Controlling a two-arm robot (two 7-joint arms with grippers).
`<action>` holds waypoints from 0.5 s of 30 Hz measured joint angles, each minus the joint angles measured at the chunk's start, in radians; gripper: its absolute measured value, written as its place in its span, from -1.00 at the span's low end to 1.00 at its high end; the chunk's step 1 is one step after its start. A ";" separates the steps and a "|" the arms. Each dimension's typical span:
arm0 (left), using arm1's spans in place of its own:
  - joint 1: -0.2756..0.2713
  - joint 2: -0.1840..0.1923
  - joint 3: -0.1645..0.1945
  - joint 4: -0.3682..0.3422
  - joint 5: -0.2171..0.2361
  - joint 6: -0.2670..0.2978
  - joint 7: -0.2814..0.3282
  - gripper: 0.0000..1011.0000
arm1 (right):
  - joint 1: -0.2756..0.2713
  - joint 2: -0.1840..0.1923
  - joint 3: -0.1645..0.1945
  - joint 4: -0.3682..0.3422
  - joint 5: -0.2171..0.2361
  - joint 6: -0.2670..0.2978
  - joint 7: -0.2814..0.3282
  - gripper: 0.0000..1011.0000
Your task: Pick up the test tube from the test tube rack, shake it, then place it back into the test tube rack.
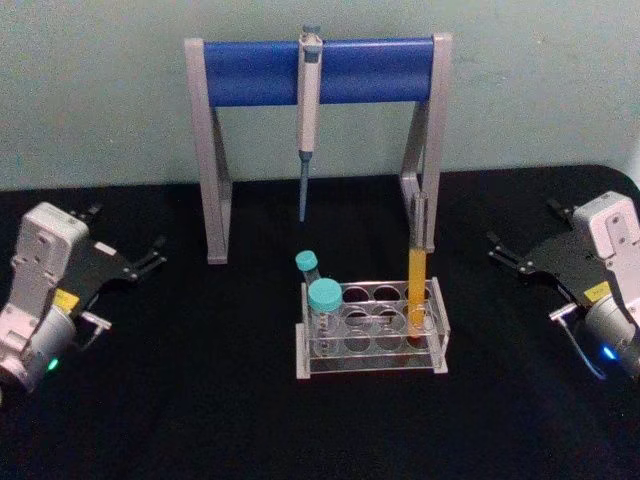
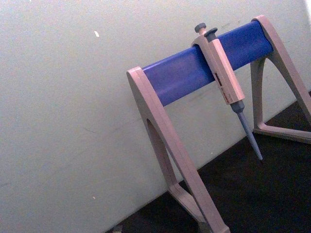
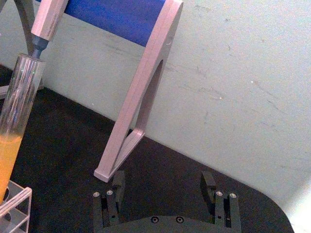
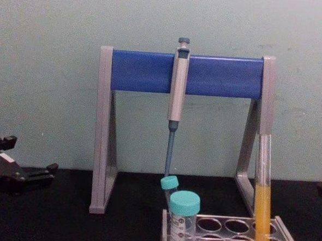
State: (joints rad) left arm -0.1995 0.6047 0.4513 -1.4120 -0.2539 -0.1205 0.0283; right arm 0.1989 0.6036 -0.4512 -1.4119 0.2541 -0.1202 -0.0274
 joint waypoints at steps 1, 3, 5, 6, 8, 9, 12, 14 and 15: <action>0.000 0.000 0.000 0.000 0.000 0.000 0.000 0.98 | 0.000 0.000 0.000 0.000 0.000 0.000 0.000 0.98; 0.000 0.000 0.000 0.000 0.000 0.000 0.000 0.98 | 0.000 0.000 0.000 0.000 0.000 0.000 0.000 0.98; 0.000 0.000 0.000 0.000 0.000 0.000 0.000 0.98 | 0.001 0.000 0.000 0.000 0.000 0.000 0.000 0.98; 0.000 0.000 0.000 0.000 0.000 0.000 0.000 0.98 | 0.001 0.001 0.000 0.000 0.000 0.000 0.000 0.98; 0.000 0.000 0.000 0.000 0.000 0.000 0.000 0.98 | 0.001 0.001 0.000 0.000 0.000 0.000 -0.001 0.98; 0.000 0.000 0.000 0.000 0.000 0.000 0.000 0.98 | 0.001 0.001 0.000 0.000 0.000 0.000 -0.001 0.98; 0.000 0.000 0.000 0.000 0.000 0.000 0.000 0.98 | 0.001 0.001 0.000 0.000 0.000 0.000 -0.001 0.98; 0.000 0.000 0.000 0.000 0.000 0.000 0.000 0.98 | 0.001 0.001 0.000 0.000 0.000 0.000 -0.001 0.98; 0.000 0.000 0.000 0.000 0.000 0.000 0.000 0.98 | 0.001 0.001 0.000 0.000 0.000 0.000 -0.001 0.98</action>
State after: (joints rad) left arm -0.1995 0.6047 0.4514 -1.4120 -0.2539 -0.1206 0.0283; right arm 0.1996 0.6047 -0.4514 -1.4119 0.2539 -0.1207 -0.0283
